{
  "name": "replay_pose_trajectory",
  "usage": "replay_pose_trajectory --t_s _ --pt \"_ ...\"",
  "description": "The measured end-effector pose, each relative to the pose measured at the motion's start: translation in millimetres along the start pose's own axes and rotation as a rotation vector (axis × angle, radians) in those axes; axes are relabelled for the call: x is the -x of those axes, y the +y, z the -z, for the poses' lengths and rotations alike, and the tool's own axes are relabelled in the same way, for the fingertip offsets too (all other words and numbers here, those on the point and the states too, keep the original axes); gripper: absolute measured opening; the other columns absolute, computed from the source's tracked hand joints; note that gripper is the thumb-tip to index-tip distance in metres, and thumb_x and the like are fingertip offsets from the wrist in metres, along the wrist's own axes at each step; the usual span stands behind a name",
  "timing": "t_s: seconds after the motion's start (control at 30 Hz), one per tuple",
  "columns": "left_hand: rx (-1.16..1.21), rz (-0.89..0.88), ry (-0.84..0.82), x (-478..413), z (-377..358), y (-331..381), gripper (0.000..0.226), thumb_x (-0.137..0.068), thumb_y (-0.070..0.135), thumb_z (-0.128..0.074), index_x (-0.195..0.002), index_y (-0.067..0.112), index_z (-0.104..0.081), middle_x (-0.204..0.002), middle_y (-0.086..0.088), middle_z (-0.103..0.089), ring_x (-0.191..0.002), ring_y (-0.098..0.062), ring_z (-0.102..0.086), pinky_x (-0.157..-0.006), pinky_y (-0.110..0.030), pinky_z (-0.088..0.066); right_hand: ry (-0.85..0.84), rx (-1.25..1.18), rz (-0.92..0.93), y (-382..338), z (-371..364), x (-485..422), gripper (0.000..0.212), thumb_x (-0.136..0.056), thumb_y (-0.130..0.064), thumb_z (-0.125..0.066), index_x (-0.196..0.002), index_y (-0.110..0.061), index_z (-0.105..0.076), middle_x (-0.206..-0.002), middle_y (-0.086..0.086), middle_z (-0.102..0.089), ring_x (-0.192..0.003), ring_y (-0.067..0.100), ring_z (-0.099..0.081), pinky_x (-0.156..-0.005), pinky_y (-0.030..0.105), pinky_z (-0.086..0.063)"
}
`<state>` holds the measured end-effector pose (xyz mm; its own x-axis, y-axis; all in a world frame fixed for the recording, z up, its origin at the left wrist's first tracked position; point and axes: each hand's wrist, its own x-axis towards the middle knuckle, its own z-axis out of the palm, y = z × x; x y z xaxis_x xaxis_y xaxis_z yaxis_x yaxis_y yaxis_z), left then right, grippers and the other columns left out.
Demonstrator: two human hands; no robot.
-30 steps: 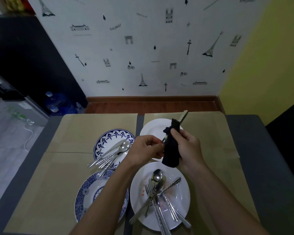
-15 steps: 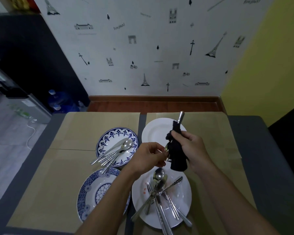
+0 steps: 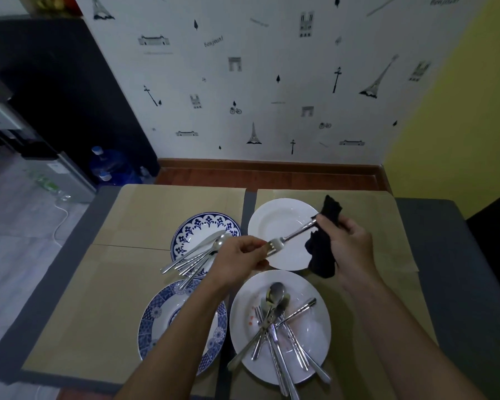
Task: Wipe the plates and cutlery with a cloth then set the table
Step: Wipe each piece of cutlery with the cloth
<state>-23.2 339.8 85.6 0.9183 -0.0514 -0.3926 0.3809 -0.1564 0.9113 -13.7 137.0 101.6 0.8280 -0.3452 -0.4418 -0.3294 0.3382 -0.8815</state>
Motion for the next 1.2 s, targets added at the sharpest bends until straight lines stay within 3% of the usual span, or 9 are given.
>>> replay_pose_trajectory --t_s 0.13,0.23,0.37,0.47,0.7,0.83,0.93,1.03,1.2 --pt "0.28 0.025 0.24 -10.2 3.1 -1.6 0.012 -0.094 0.004 -0.066 -0.102 0.001 -0.073 -0.094 -0.019 -0.075 -0.087 -0.026 -0.072 -0.082 -0.034 -0.062 -0.108 0.056 -0.066 -8.0 -2.3 6.9 0.014 -0.089 -0.005 -0.078 -0.1 -0.003 -0.071 -0.088 0.017 -0.073 -0.059 0.026 -0.068 -0.057 0.039 -0.06" --pt "0.421 -0.001 0.341 -12.8 6.0 6.1 0.012 -0.096 0.001 -0.06 -0.104 -0.002 -0.069 -0.099 -0.018 -0.074 -0.092 -0.024 -0.073 -0.079 -0.026 -0.062 -0.177 0.098 -0.141 -9.1 -2.9 15.2 0.013 -0.089 -0.002 -0.076 -0.099 0.005 -0.069 -0.084 0.02 -0.069 -0.054 0.026 -0.066 -0.052 0.039 -0.06" --pt "0.331 -0.076 0.418 -14.9 14.3 8.8 0.013 -0.095 0.0 -0.062 -0.096 0.006 -0.072 -0.095 -0.015 -0.074 -0.083 -0.019 -0.073 -0.068 -0.018 -0.057 -0.134 0.188 -0.046 -4.3 0.7 14.7 0.012 -0.088 -0.007 -0.079 -0.099 -0.004 -0.076 -0.083 0.009 -0.075 -0.054 0.013 -0.07 -0.047 0.024 -0.055" --pt "0.195 -0.125 0.472 -16.9 19.6 6.5 0.014 -0.094 0.001 -0.063 -0.098 0.008 -0.075 -0.095 -0.011 -0.074 -0.079 -0.015 -0.073 -0.068 -0.018 -0.057 -0.185 0.246 0.036 -1.5 4.4 9.5 0.014 -0.087 -0.008 -0.08 -0.101 -0.009 -0.079 -0.076 0.005 -0.075 -0.059 0.017 -0.071 -0.055 0.028 -0.058" --pt "0.082 -0.211 0.377 -13.3 12.8 23.1 0.022 -0.093 0.005 -0.066 -0.114 0.011 -0.07 -0.092 -0.002 -0.072 -0.083 -0.014 -0.074 -0.069 -0.019 -0.057 -0.552 0.885 0.107 10.0 0.3 1.8 0.017 -0.084 -0.024 -0.084 -0.1 -0.029 -0.084 -0.08 -0.007 -0.079 -0.072 0.006 -0.071 -0.077 0.028 -0.056" --pt "-0.07 -0.185 0.314 -13.2 -4.9 22.2 0.043 -0.088 0.014 -0.073 -0.128 0.018 -0.057 -0.09 -0.001 -0.073 -0.08 -0.007 -0.072 -0.07 -0.02 -0.055 -0.605 0.803 0.139 19.1 -11.8 7.0 0.009 -0.086 -0.024 -0.082 -0.095 -0.027 -0.084 -0.081 -0.006 -0.079 -0.072 0.008 -0.07 -0.08 0.033 -0.055" --pt "0.017 -0.108 0.266 -13.4 -8.6 16.9 0.034 -0.088 0.01 -0.074 -0.119 0.013 -0.061 -0.086 -0.005 -0.074 -0.071 -0.005 -0.072 -0.06 -0.014 -0.053 -0.561 0.759 0.161 27.0 -15.1 6.8 0.009 -0.088 -0.024 -0.08 -0.096 -0.023 -0.083 -0.082 -0.002 -0.079 -0.08 0.019 -0.075 -0.087 0.044 -0.058" --pt "0.079 -0.052 0.139 -11.2 -10.6 9.5 0.012 -0.094 0.007 -0.066 -0.101 0.001 -0.074 -0.087 -0.017 -0.076 -0.082 -0.024 -0.072 -0.072 -0.03 -0.062 -0.549 0.688 0.136 32.6 -14.8 5.1 0.013 -0.089 -0.027 -0.078 -0.101 -0.025 -0.083 -0.089 -0.003 -0.081 -0.091 0.023 -0.077 -0.095 0.052 -0.058" --pt "0.132 -0.01 0.146 -20.4 -3.6 -6.4 0.015 -0.096 0.007 -0.063 -0.093 0.0 -0.076 -0.089 -0.024 -0.074 -0.081 -0.029 -0.068 -0.086 -0.049 -0.057 -0.555 0.665 0.079 43.4 -17.6 3.6 0.015 -0.088 -0.025 -0.08 -0.103 -0.026 -0.083 -0.09 -0.002 -0.081 -0.094 0.024 -0.077 -0.098 0.051 -0.057"
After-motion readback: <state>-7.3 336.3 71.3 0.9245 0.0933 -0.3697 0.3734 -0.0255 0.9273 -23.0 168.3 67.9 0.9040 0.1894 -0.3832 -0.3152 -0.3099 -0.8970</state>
